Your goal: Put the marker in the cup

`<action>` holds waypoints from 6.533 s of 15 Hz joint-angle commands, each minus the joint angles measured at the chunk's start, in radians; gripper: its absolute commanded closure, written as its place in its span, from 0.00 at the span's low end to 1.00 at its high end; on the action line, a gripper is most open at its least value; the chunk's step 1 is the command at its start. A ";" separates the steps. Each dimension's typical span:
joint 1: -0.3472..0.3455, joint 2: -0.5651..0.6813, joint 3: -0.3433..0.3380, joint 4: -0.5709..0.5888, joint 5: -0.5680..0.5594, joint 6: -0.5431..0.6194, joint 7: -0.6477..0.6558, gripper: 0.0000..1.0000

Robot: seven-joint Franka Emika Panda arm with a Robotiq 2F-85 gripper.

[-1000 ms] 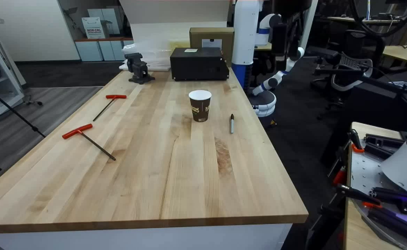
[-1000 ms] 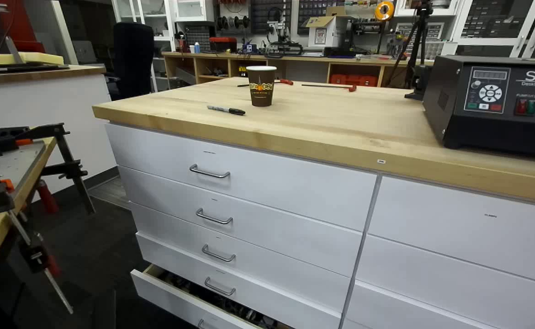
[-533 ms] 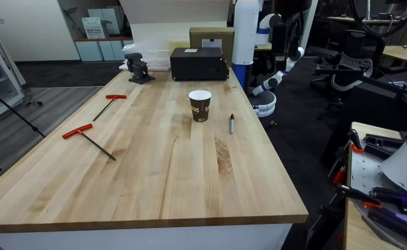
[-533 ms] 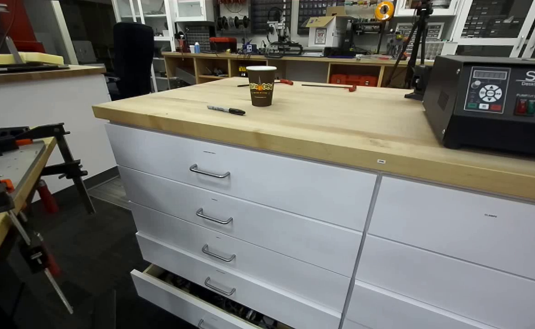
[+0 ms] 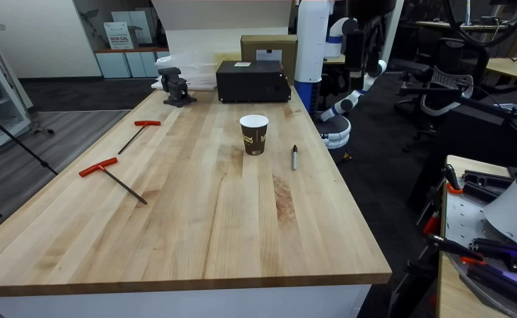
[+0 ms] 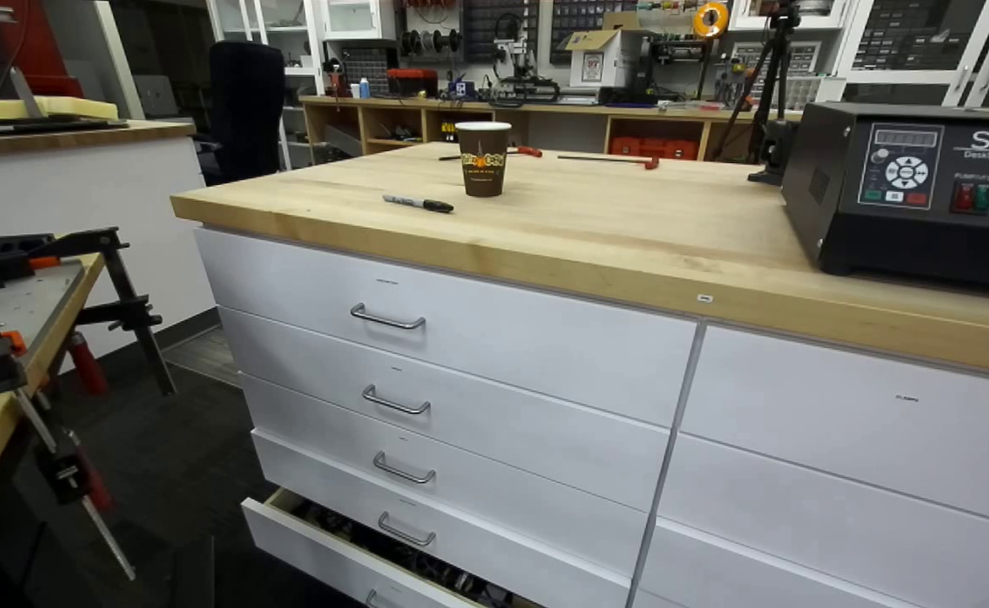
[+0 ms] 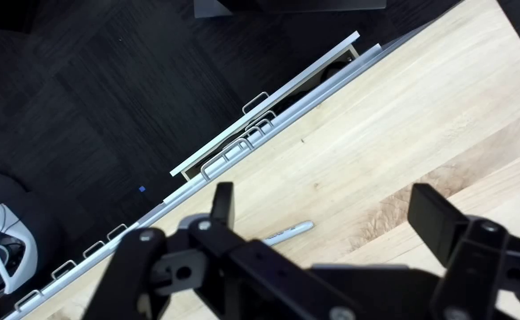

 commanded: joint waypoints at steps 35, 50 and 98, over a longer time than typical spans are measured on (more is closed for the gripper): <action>-0.022 0.566 -0.289 0.484 0.102 0.284 0.628 0.00; 0.005 0.603 -0.278 0.400 0.154 0.411 0.783 0.00; 0.001 0.845 -0.325 0.284 0.237 0.625 0.840 0.47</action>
